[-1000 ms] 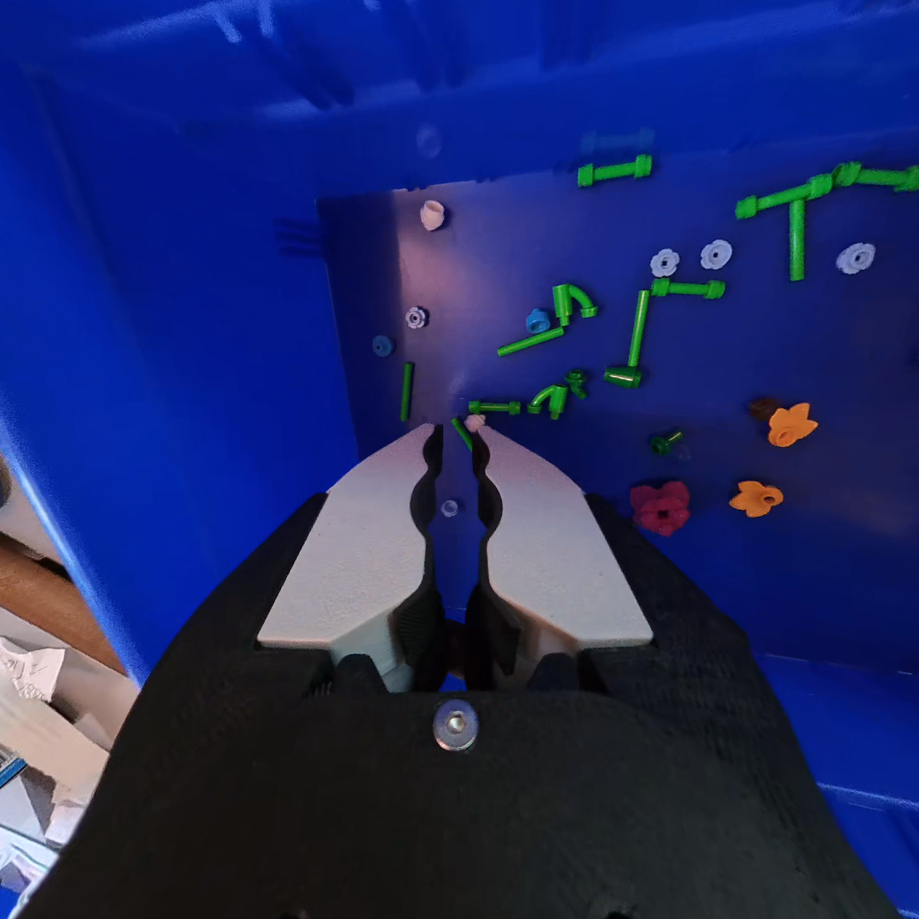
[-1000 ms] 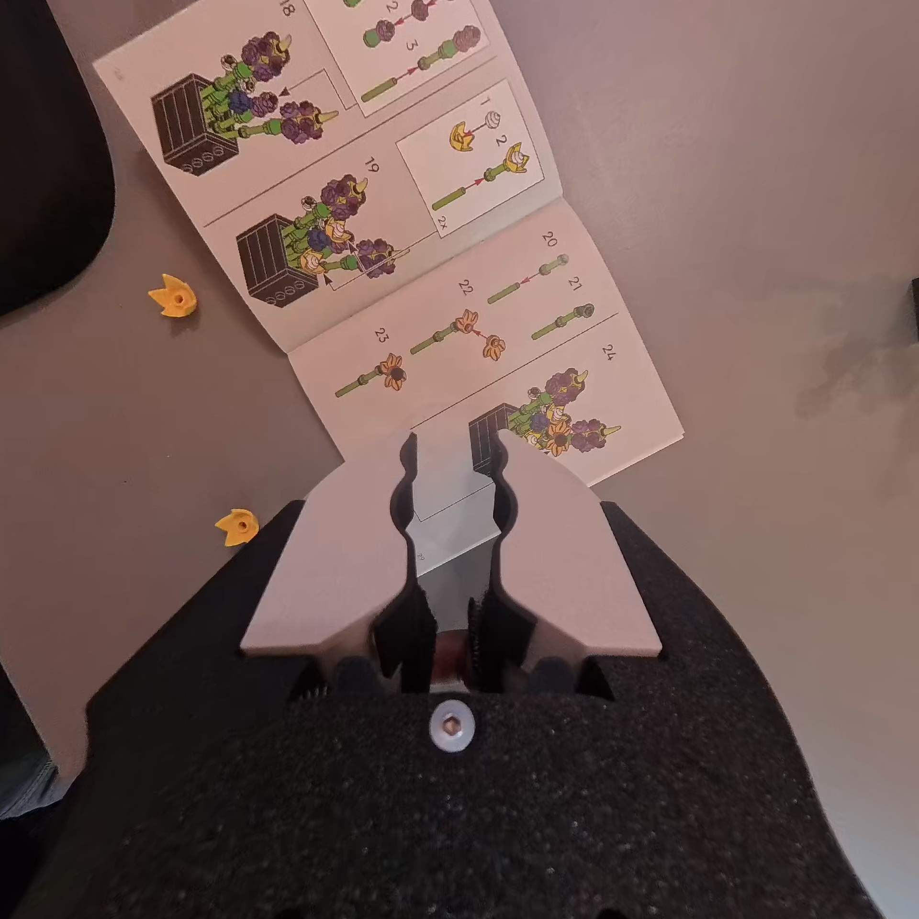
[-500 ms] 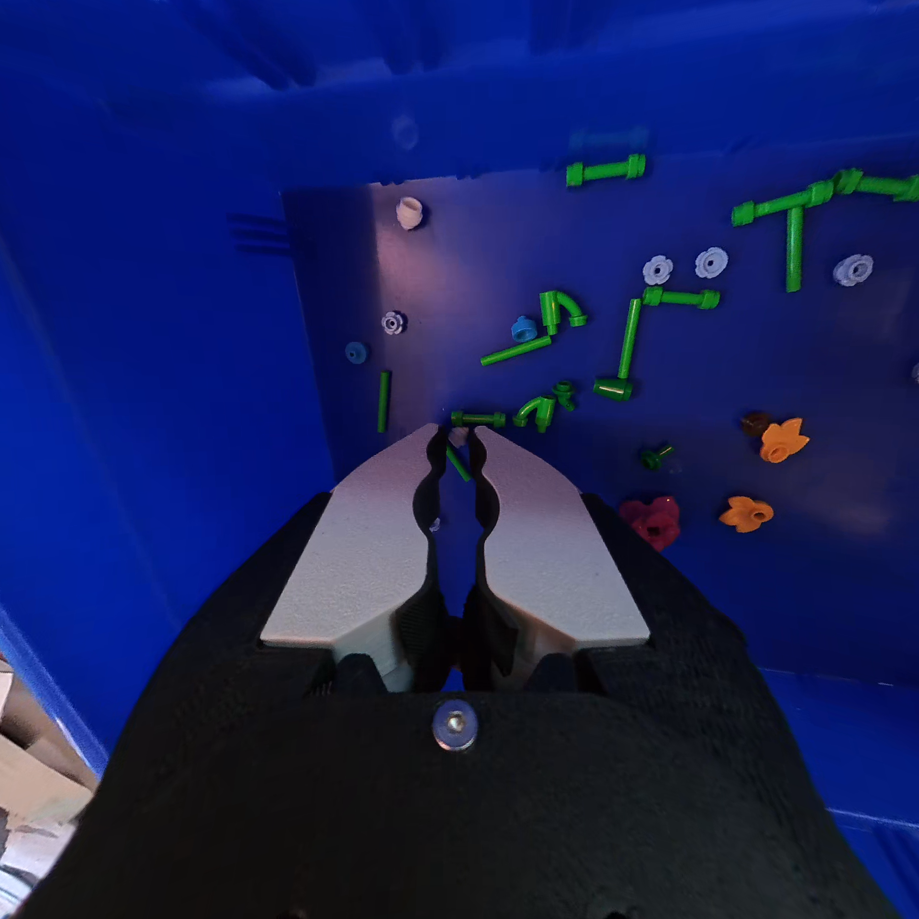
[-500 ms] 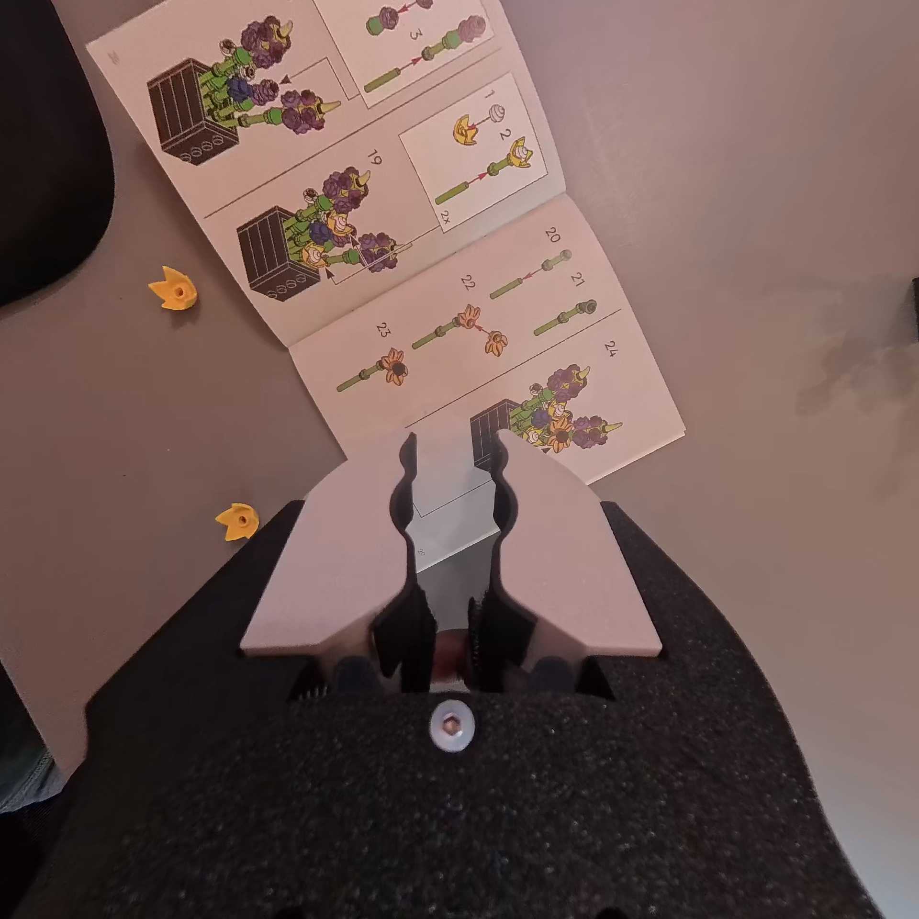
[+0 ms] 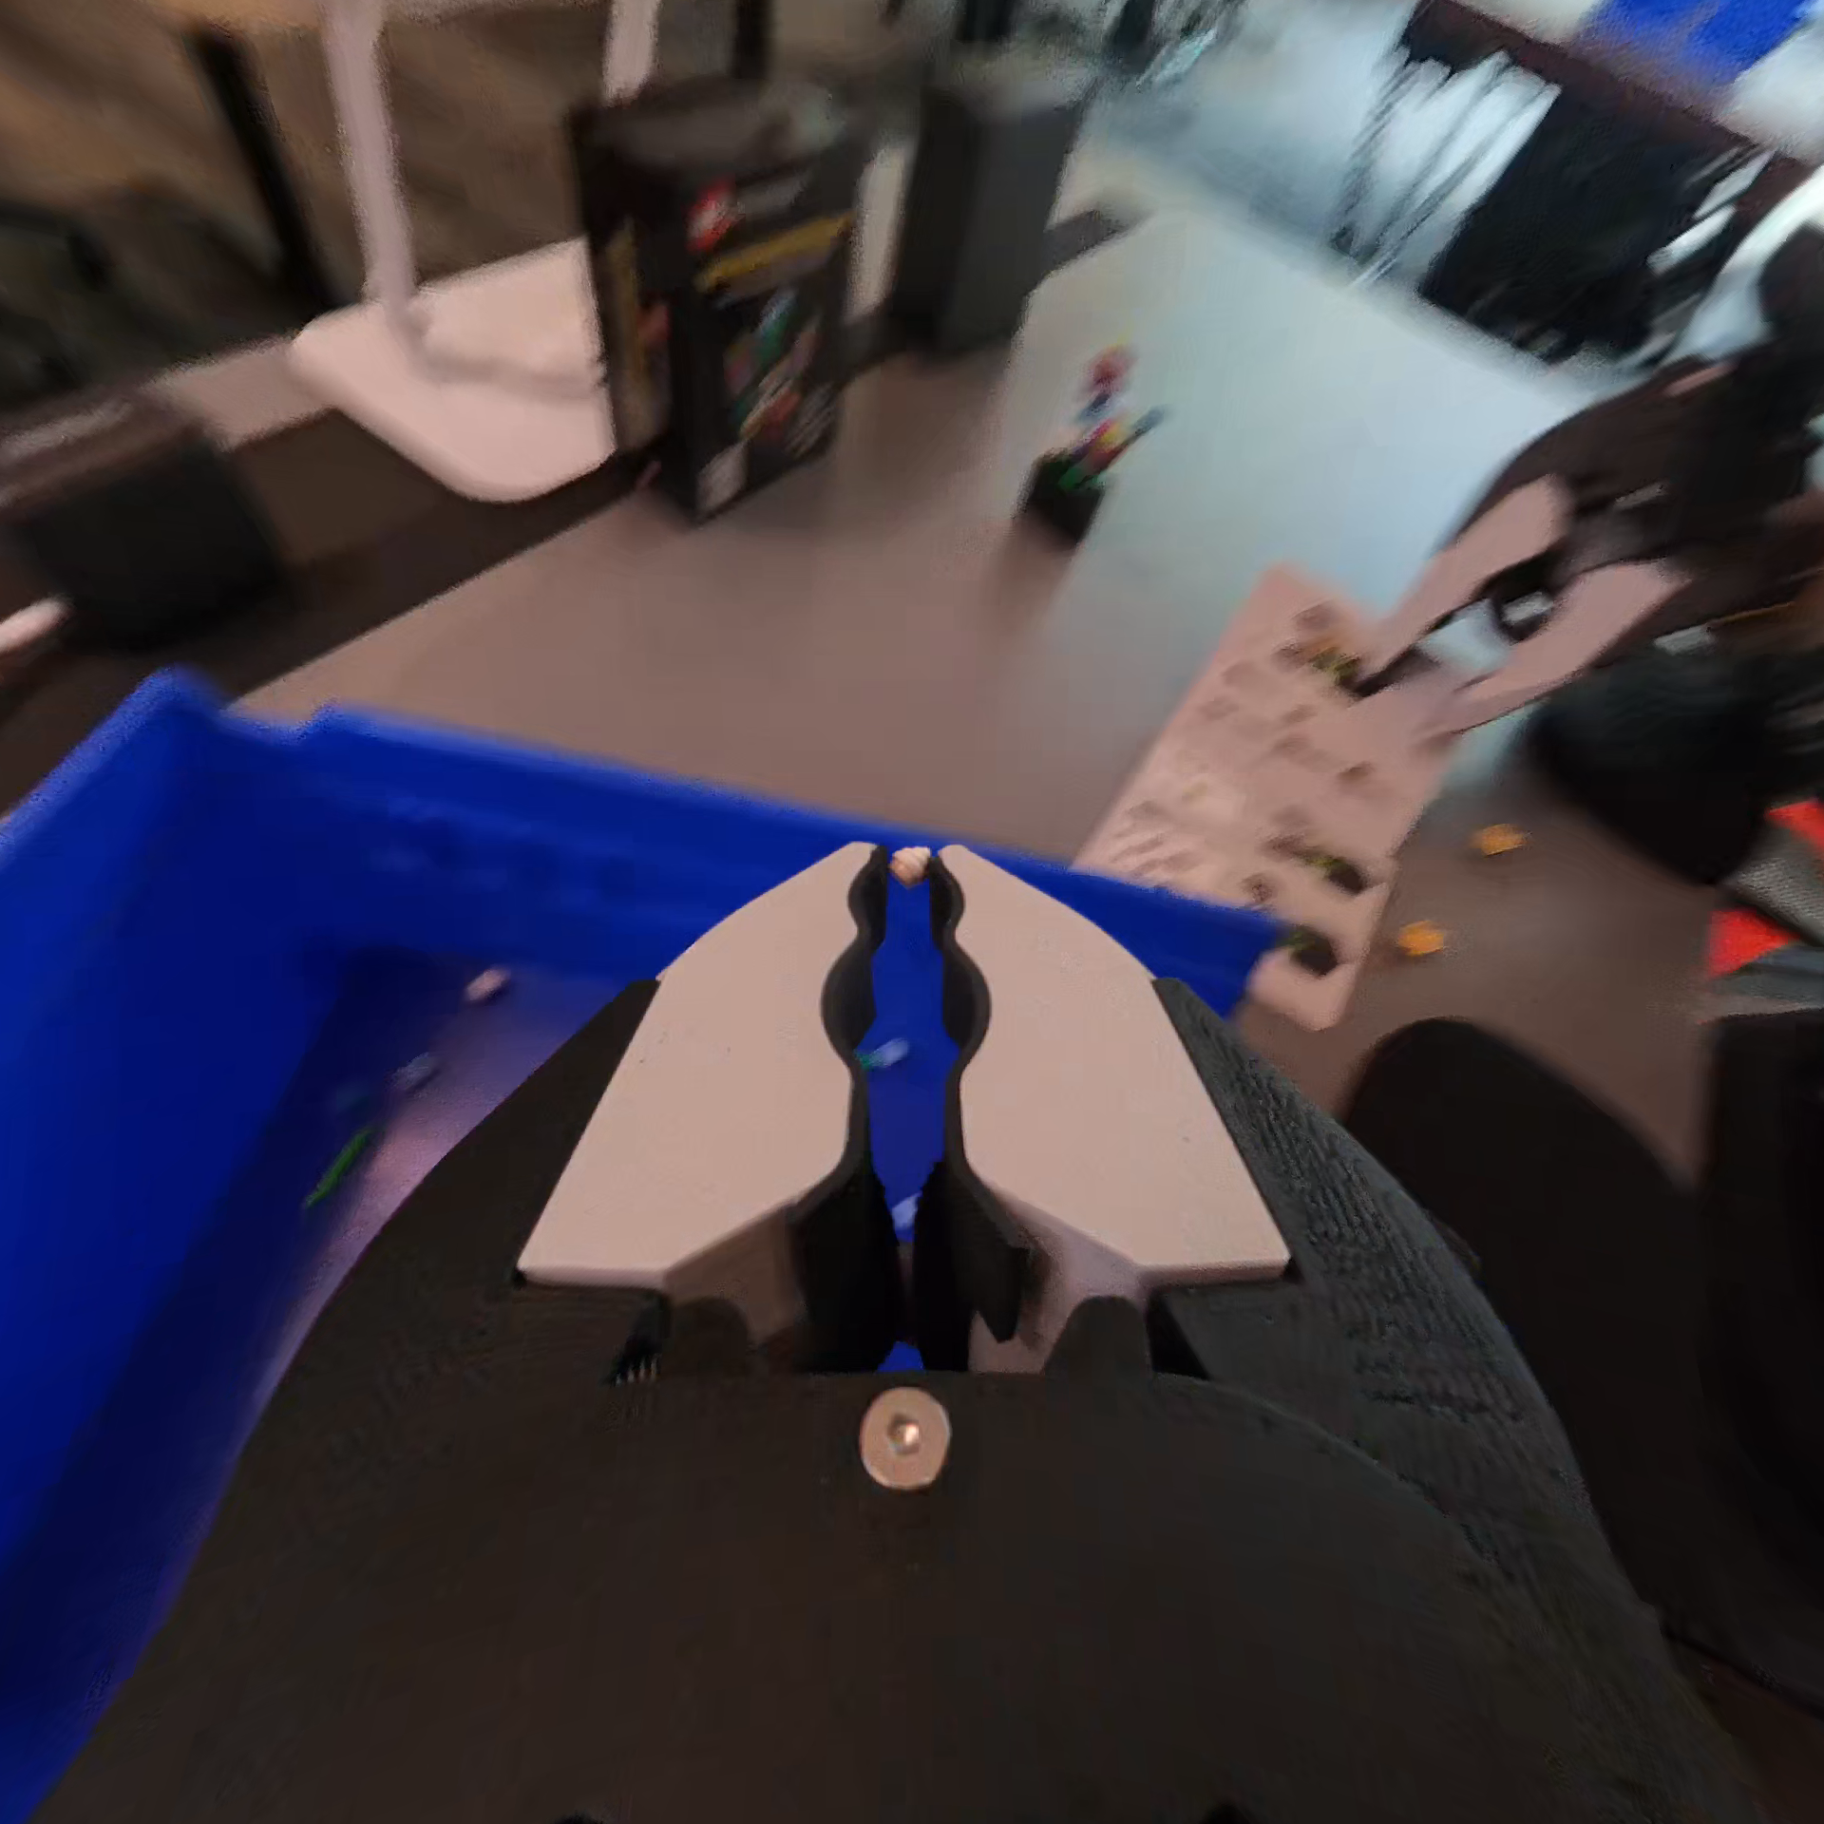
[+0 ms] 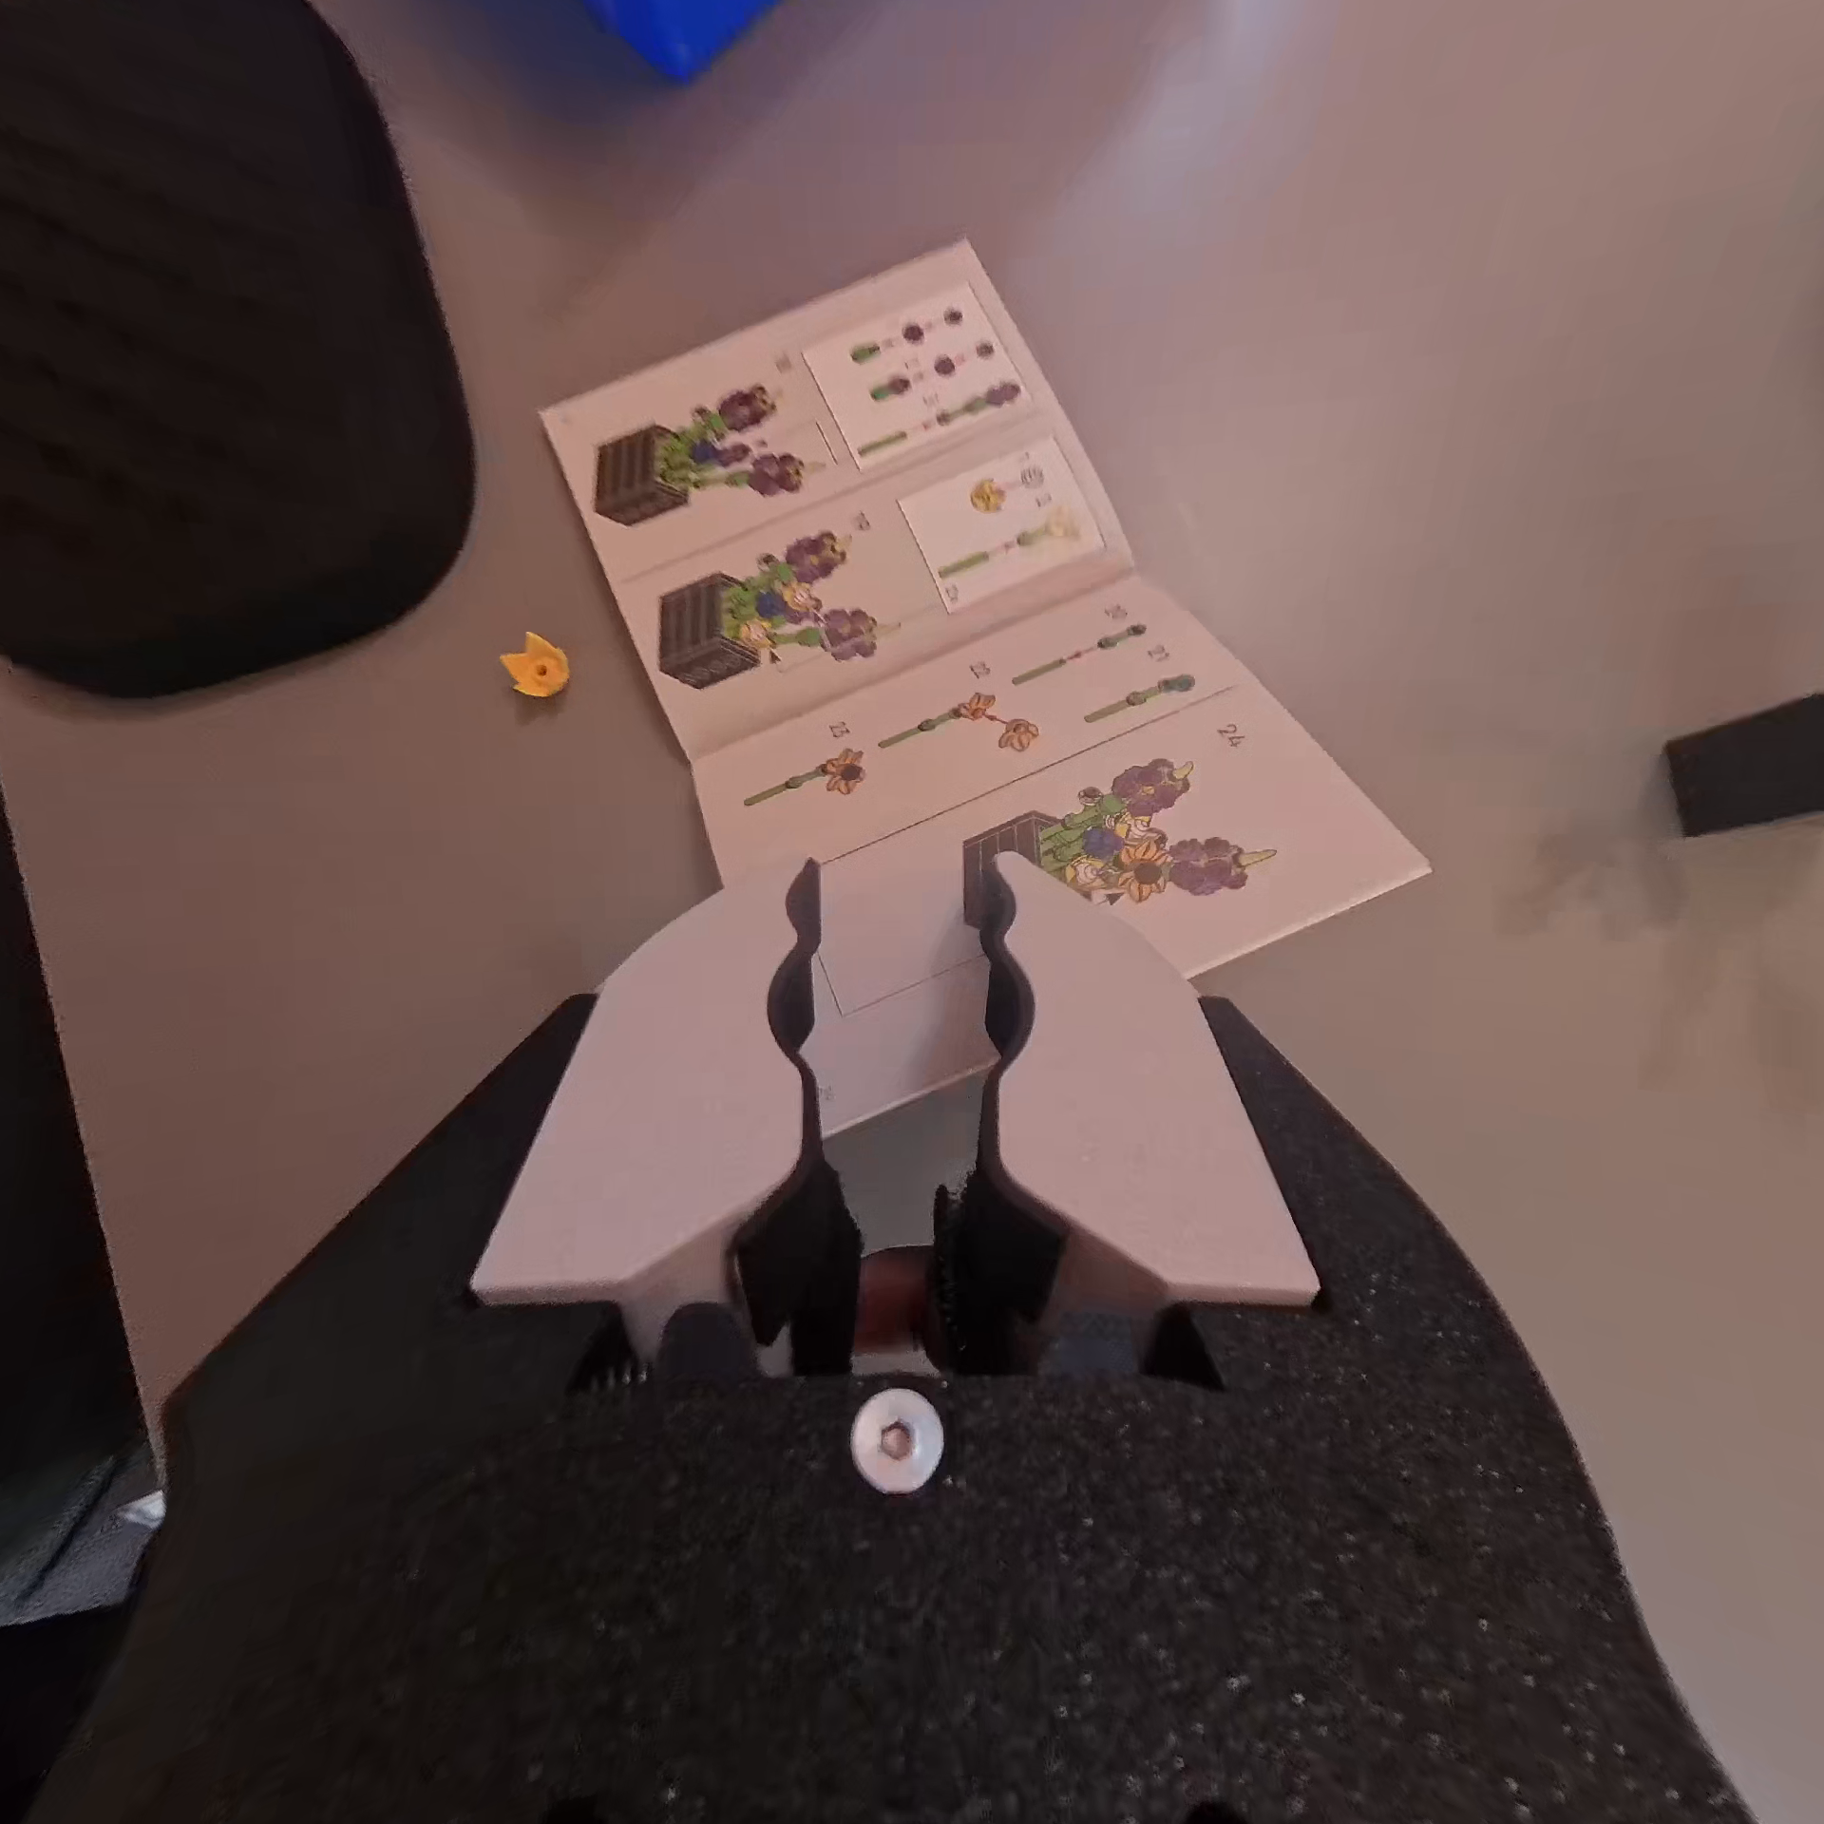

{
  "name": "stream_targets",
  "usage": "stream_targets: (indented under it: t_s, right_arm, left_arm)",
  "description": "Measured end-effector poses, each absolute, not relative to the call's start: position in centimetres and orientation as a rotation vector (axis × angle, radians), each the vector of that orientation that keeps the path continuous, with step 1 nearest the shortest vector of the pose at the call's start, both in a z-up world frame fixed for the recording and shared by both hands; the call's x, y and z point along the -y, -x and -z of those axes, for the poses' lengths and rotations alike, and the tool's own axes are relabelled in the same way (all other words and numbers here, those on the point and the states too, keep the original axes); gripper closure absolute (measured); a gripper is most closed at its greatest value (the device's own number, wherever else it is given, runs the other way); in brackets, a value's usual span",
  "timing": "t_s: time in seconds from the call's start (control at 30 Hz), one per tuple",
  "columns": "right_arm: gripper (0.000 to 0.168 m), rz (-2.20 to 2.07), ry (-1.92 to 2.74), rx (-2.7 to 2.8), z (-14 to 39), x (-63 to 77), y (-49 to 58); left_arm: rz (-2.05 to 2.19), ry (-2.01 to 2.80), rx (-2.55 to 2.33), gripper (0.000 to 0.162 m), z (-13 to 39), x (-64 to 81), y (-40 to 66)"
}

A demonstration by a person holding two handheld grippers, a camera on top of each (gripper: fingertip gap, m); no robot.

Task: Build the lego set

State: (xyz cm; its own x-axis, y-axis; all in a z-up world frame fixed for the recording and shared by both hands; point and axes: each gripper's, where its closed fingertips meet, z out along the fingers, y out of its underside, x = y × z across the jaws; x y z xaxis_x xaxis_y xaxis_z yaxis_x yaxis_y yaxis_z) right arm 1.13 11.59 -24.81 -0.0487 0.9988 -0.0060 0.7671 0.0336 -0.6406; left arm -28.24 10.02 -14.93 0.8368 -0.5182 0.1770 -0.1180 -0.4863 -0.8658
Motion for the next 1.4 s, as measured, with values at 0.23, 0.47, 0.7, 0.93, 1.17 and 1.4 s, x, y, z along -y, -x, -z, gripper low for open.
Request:
stream_targets:
  t_s: [0.23, 0.47, 0.7, 0.93, 1.17, 1.4]
  right_arm:
    - [0.137, -0.759, 1.508, 1.899, 21.3, -9.9, -0.8]
    - [0.151, -0.963, 0.882, 1.824, 15.0, -4.4, 0.2]
    - [0.154, -1.037, 0.726, 1.883, 15.6, -1.1, 1.2]
    - [0.157, -0.997, 0.705, 1.922, 16.5, -0.4, 1.8]
    - [0.159, -0.945, 0.681, 1.938, 17.0, -0.1, 2.2]
    - [0.162, -0.969, 0.691, 1.948, 16.9, 0.2, 1.9]
  left_arm:
    - [1.059, 1.688, -0.546, 0.154, 11.0, -3.8, 15.6]
    - [1.504, 1.771, -0.47, 0.154, 14.2, -1.4, 7.3]
    - [1.607, 1.896, -0.628, 0.154, 16.8, -0.1, 2.7]
    - [1.643, 1.932, -0.678, 0.154, 17.2, -0.3, 1.5]
    - [1.678, 1.925, -0.679, 0.154, 17.2, -0.3, 1.0]
    - [1.696, 1.922, -0.69, 0.153, 17.1, -0.1, 0.7]
